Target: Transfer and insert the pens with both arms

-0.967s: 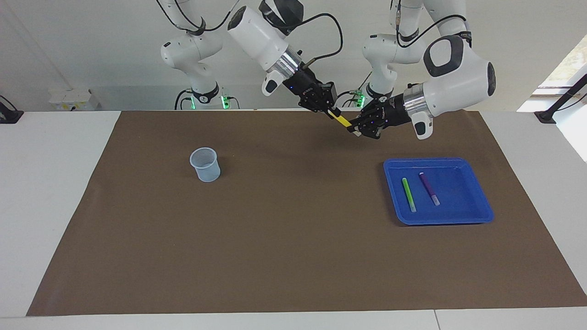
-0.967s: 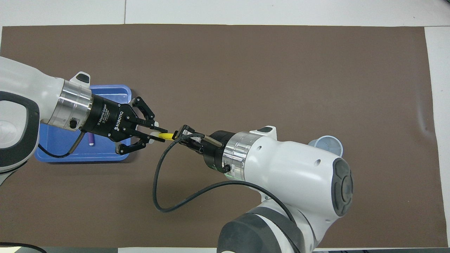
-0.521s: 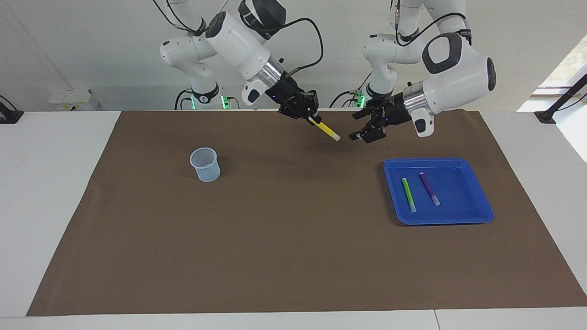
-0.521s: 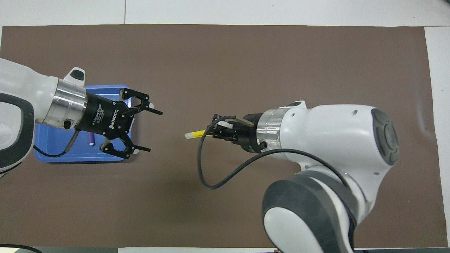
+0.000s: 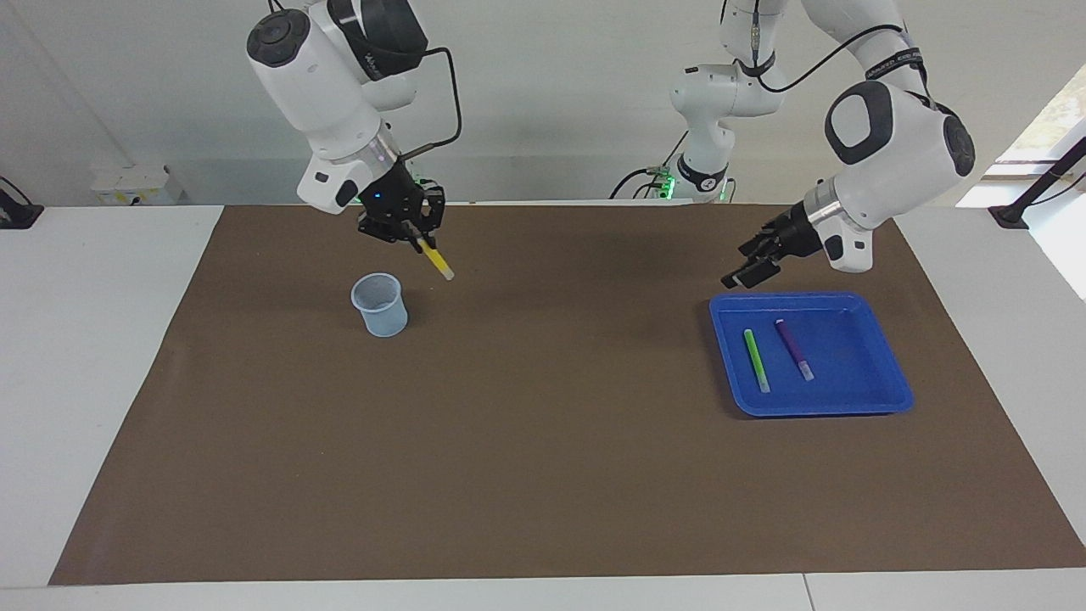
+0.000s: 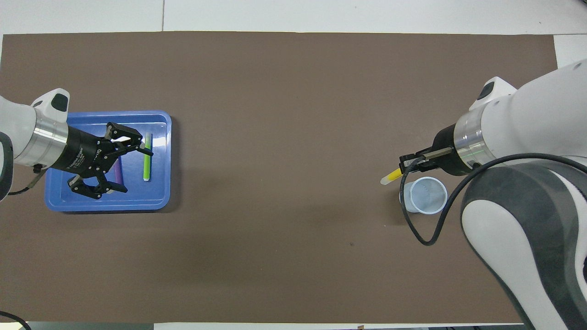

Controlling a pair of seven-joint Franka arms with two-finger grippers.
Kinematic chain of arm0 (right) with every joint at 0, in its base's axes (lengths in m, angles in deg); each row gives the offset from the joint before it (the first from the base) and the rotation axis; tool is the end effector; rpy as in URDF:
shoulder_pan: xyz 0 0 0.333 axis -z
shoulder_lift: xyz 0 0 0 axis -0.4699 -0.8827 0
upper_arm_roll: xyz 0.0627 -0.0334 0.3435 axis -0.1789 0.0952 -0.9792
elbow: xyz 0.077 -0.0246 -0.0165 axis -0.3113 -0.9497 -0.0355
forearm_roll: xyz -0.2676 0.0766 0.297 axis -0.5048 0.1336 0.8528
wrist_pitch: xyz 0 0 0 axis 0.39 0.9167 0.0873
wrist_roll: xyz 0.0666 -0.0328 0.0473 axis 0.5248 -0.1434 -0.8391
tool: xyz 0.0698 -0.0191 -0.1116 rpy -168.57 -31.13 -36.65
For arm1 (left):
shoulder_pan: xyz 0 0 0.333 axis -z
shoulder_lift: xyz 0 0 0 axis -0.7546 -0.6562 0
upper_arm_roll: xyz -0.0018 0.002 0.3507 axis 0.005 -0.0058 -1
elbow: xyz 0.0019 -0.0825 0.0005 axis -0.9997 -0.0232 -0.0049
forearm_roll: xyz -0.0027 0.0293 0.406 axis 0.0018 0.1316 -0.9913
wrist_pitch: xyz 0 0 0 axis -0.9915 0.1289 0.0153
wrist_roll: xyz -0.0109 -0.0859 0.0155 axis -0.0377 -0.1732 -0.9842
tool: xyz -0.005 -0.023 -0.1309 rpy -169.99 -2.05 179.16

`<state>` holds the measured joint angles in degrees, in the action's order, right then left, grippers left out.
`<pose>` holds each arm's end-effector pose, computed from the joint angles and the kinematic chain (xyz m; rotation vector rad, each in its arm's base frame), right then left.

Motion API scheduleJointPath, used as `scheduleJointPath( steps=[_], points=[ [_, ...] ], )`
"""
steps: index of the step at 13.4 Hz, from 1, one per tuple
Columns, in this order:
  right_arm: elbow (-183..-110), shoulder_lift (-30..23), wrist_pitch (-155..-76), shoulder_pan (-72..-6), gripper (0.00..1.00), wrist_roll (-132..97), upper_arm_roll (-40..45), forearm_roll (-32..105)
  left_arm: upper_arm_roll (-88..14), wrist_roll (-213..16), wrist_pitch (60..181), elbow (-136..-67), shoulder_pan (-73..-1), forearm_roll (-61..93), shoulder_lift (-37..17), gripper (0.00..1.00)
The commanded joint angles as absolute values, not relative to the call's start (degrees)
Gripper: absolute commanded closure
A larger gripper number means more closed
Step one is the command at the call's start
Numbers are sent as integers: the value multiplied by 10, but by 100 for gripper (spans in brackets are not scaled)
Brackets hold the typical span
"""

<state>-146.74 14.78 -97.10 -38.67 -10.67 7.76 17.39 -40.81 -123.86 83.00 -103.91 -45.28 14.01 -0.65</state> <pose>0.5344 0.1481 0.5607 -2.9284 -0.3265 0.0827 0.5452 -0.0691 0.4710 2.6114 1.0679 -0.4613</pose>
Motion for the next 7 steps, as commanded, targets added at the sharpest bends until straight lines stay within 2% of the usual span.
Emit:
scheduleJointPath(
  steps=[1, 4, 7],
  points=[
    [-1484, 163, -952, -381, 100, -145, 68, 103, -406, -1096, 922, -1078, -485, 68, -25, 0],
    [-1526, 178, -964, -352, 100, -191, 69, 86, -405, -987, 1007, -1077, -518, 2, -69, 0],
    [-1594, 205, -1020, -342, 100, -198, 69, 86, -406, -896, 1056, -1071, -525, -4, -112, 0]
  ],
)
